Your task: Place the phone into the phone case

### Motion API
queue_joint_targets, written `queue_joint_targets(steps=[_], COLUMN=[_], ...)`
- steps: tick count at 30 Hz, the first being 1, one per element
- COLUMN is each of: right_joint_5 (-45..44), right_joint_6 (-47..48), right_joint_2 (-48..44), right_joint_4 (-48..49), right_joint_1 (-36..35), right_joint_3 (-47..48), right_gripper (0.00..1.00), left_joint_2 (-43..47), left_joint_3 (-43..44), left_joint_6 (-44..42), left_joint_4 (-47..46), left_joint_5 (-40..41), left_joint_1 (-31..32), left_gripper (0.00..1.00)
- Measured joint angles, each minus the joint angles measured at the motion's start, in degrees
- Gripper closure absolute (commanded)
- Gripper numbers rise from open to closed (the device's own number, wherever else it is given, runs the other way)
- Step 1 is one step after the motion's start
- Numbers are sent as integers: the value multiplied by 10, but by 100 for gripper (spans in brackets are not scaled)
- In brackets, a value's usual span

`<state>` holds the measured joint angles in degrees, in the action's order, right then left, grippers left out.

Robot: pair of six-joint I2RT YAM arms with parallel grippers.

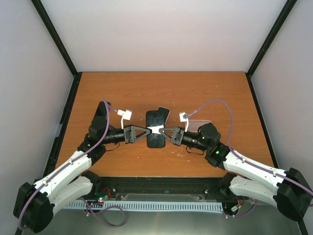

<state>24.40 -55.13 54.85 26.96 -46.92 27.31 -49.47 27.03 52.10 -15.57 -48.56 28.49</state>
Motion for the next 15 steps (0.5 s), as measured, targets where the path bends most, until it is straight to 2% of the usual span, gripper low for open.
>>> queue_joint_targets(steps=[5,9,11,15], right_joint_5=[23,32,34,31], right_joint_6=[-14,3,30,77], right_joint_2=[23,23,23,11], right_joint_4=[39,30,-14,-89], right_joint_1=[0,0,0,0], right_joint_3=[-5,-1,16,60], right_gripper=[84,72,62,42], left_joint_2=[-6,-7,-7,-7], left_joint_3=[-3,-12,-12,-13], left_joint_6=[20,16,4,-33], left_joint_4=[-45,-62,-63,-49], left_joint_5=[-30,-52,-63,-86], left_joint_1=[0,-2,-2,-3], left_gripper=[79,90,99,100])
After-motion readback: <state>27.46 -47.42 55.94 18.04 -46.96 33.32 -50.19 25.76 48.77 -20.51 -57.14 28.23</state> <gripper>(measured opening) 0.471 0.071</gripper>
